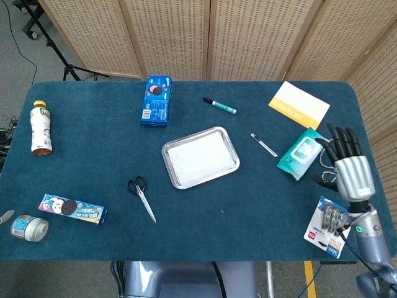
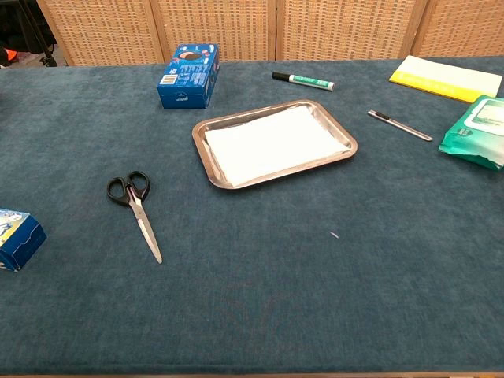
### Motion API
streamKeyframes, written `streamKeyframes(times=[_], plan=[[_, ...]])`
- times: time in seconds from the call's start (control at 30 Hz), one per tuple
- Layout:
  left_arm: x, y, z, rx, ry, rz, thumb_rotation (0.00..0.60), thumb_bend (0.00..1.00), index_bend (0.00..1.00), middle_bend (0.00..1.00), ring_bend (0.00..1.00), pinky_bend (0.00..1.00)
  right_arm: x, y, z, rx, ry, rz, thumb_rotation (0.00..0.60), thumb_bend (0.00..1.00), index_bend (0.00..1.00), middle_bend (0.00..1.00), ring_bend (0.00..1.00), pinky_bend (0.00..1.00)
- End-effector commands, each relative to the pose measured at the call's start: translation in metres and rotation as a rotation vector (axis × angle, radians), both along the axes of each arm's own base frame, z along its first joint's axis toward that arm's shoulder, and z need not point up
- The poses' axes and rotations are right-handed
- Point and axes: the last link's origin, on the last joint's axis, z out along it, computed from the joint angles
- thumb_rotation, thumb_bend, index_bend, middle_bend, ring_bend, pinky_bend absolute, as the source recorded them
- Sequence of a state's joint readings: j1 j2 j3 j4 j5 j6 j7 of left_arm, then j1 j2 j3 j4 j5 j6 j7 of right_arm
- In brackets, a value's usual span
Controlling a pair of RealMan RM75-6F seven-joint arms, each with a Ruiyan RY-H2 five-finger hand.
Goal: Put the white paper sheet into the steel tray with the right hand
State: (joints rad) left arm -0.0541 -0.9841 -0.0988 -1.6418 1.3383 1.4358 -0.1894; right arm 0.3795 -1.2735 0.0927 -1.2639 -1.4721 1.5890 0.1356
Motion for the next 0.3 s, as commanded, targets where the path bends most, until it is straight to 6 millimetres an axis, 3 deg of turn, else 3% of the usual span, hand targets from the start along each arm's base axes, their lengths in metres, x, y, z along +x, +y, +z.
streamKeyframes(times=[0.03, 0.3], plan=[[0.0, -0.001, -0.001, 0.001, 0.003, 0.001, 0.6, 0.0, 0.0, 0.0, 0.0, 0.0, -0.032, 0.026, 0.015, -0.057, 0.011, -0.045, 0.6, 0.0, 0.16, 0.01, 0.0, 0.0], [-0.001, -0.006, -0.006, 0.014, 0.027, 0.018, 0.6, 0.0, 0.0, 0.0, 0.0, 0.0, -0.054, 0.067, 0.027, -0.148, -0.074, -0.098, 0.6, 0.0, 0.13, 0.0, 0.0, 0.0]])
